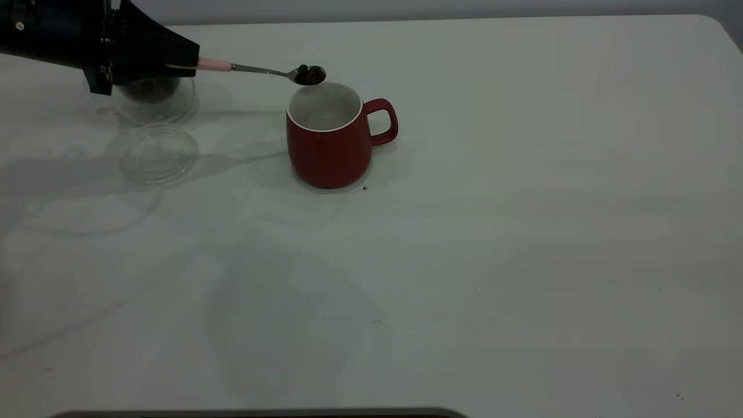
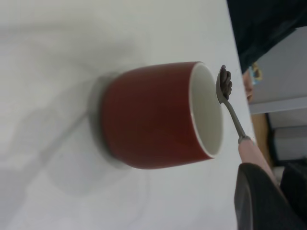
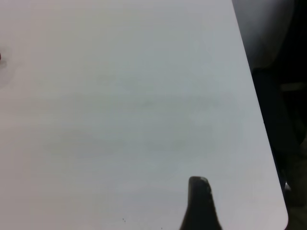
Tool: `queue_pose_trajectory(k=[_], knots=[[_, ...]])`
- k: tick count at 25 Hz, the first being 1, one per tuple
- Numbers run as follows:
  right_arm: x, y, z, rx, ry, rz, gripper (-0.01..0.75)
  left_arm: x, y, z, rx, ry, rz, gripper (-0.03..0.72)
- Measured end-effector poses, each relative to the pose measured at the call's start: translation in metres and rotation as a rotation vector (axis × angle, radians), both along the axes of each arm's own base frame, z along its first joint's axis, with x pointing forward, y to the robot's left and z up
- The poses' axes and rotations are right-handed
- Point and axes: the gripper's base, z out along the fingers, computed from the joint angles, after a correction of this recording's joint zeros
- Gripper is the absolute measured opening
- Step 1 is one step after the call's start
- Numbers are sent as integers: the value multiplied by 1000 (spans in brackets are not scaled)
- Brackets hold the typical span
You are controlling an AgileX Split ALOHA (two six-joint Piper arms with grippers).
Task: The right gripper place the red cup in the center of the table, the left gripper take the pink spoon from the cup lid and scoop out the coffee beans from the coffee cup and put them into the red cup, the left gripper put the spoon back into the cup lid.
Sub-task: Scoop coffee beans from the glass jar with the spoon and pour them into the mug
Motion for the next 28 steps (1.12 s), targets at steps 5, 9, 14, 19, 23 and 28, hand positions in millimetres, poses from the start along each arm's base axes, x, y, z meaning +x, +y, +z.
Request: queue_pose_trajectory(k=[5, 9, 14, 19, 23, 28], knots=[[0, 0, 0, 0, 0, 0, 588, 2, -1, -2, 39, -57, -12, 126], [0, 0, 0, 0, 0, 0, 588, 2, -10, -3, 58, -101, -48, 126], [0, 0, 0, 0, 0, 0, 588, 2, -15, -3, 77, -196, -104, 126], [0, 0, 0, 0, 0, 0, 588, 2, -15, -3, 100, -320, -163, 126], [0, 0, 0, 0, 0, 0, 588, 2, -15, -3, 103, -339, -172, 126], [0, 0, 0, 0, 0, 0, 588, 2, -15, -3, 103, -339, -172, 126]])
